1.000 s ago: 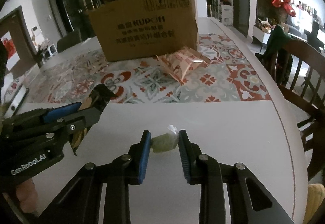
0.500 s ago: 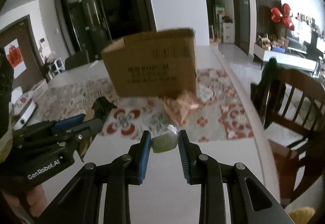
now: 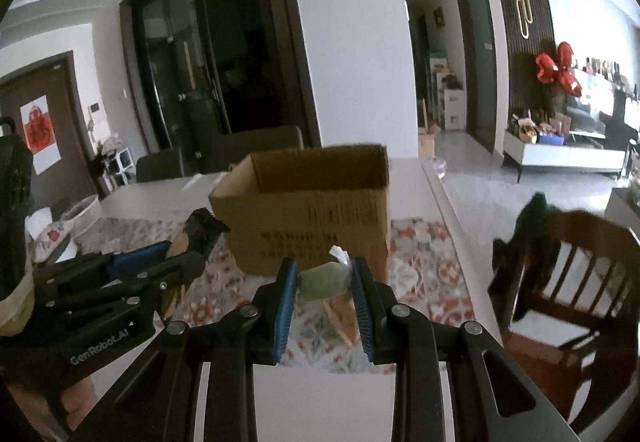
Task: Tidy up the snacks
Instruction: 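Carry both snacks into the box and open both grippers, then withdraw both grippers from the box, then reach the left gripper to the beige biscuit packet and grasp it, then grasp the small gold-wrapped candy with the right gripper, then carry both snacks over the cardboard box and open both grippers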
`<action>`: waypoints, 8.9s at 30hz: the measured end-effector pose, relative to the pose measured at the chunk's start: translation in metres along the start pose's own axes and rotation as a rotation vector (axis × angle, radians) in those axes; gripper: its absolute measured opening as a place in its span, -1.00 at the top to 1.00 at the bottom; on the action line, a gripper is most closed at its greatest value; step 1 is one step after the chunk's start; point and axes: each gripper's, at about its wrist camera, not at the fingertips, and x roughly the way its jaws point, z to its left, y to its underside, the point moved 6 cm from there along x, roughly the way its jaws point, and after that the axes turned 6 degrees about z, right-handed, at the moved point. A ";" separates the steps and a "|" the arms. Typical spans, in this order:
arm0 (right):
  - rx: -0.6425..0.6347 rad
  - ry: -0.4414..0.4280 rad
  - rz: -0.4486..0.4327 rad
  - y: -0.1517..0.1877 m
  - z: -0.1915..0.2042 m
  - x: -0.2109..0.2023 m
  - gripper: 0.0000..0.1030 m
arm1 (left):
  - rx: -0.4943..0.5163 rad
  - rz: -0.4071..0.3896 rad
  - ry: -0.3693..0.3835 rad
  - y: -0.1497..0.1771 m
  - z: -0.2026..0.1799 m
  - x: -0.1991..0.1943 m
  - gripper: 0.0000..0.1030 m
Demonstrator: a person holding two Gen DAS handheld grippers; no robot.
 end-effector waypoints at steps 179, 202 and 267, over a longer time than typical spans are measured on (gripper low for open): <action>0.146 -0.008 0.313 0.053 -0.055 0.205 0.25 | -0.144 0.203 -0.138 0.058 0.027 0.156 0.13; 0.121 0.006 0.239 0.059 -0.049 0.152 0.47 | -0.117 0.156 -0.119 0.057 0.012 0.125 0.13; 0.003 0.018 0.025 -0.116 -0.028 0.132 0.33 | 0.006 -0.010 -0.150 -0.119 0.056 0.109 -0.28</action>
